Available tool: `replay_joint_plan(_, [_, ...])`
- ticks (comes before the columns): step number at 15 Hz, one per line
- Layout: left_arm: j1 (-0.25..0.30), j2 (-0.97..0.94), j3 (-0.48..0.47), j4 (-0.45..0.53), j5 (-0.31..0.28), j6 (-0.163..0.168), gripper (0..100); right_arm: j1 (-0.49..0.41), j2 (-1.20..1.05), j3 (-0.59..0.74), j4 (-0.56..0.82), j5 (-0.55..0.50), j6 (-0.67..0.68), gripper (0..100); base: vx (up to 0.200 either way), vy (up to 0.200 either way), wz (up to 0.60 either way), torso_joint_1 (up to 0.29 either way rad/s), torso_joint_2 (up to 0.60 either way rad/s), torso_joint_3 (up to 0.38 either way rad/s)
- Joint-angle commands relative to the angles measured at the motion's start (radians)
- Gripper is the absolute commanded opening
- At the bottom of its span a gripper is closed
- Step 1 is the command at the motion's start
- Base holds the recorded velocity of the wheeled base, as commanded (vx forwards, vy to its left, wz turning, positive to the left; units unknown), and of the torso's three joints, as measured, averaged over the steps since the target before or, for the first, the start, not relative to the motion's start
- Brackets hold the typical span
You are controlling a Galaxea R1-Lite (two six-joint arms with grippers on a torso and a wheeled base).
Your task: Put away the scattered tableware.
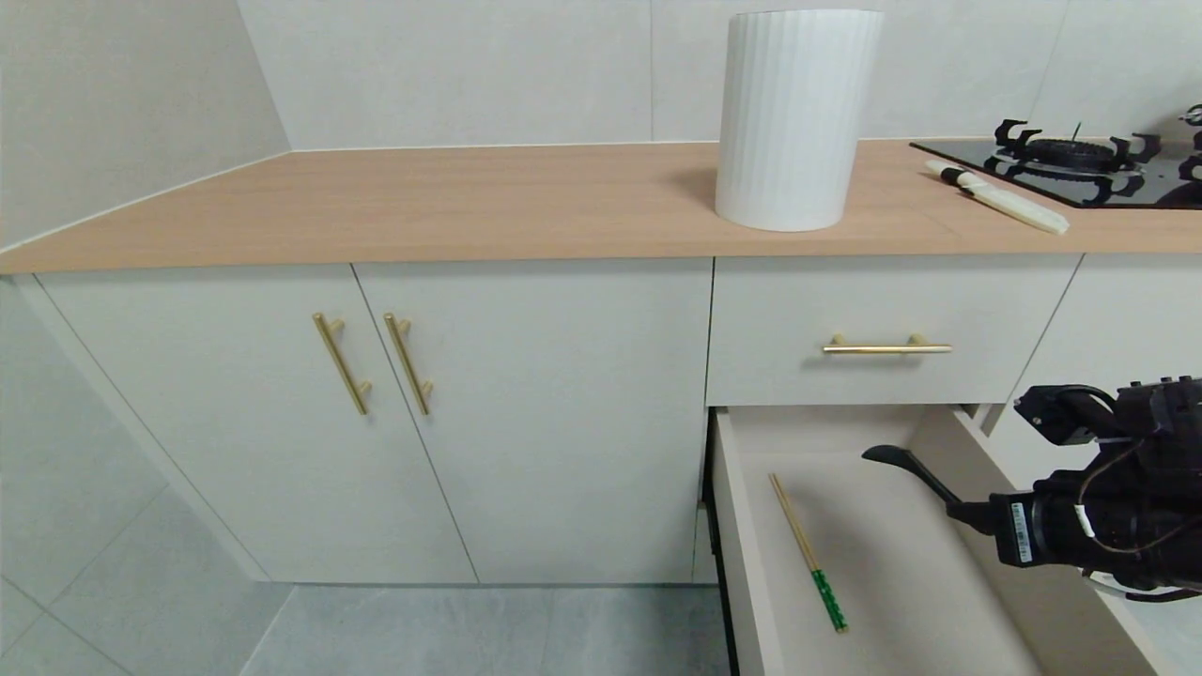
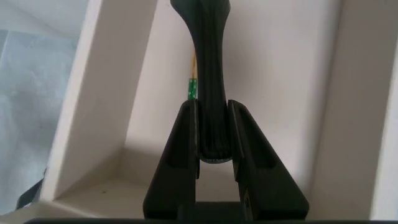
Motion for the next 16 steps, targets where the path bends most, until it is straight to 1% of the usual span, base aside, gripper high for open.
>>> replay_joint_plan(1, [0.001,0.000,0.000,0.000,0.000,-0.001,100,0.000,0.020,0.005,-0.003,0.001,0.000,0,0.000,0.000,0.00,-0.032,0.09,0.036])
replay_joint_plan(4, [0.000,0.000,0.000,0.000,0.000,-0.001,100,0.000,0.040,0.007,-0.023,0.001,0.000,0,0.000,0.000,0.00,-0.006,0.02,0.014])
replay_joint_plan(7, [0.001,0.000,0.000,0.000,0.000,-0.001,100,0.005,0.132,0.027,-0.079,-0.009,-0.018,0,0.000,0.000,0.00,0.000,0.00,0.000])
replay_joint_plan(10, [0.000,0.000,0.000,0.000,0.000,-0.001,100,0.005,0.255,0.027,-0.176,-0.012,-0.009,0,0.000,0.000,0.00,0.000,0.00,0.000])
replay_joint_plan(13, [0.000,0.000,0.000,0.000,0.000,-0.001,100,0.006,0.476,0.030,-0.383,-0.104,0.071,0,0.000,0.000,0.00,0.000,0.00,0.000])
replay_joint_plan(14, [0.000,0.000,0.000,0.000,0.000,-0.001,100,0.006,0.499,0.031,-0.403,-0.110,0.071,0,0.000,0.000,0.00,0.000,0.00,0.000])
replay_joint_plan(16, [0.001,0.000,0.000,0.000,0.000,-0.001,100,0.002,0.623,0.033,-0.518,-0.124,0.074,0,0.000,0.000,0.00,0.000,0.00,0.000])
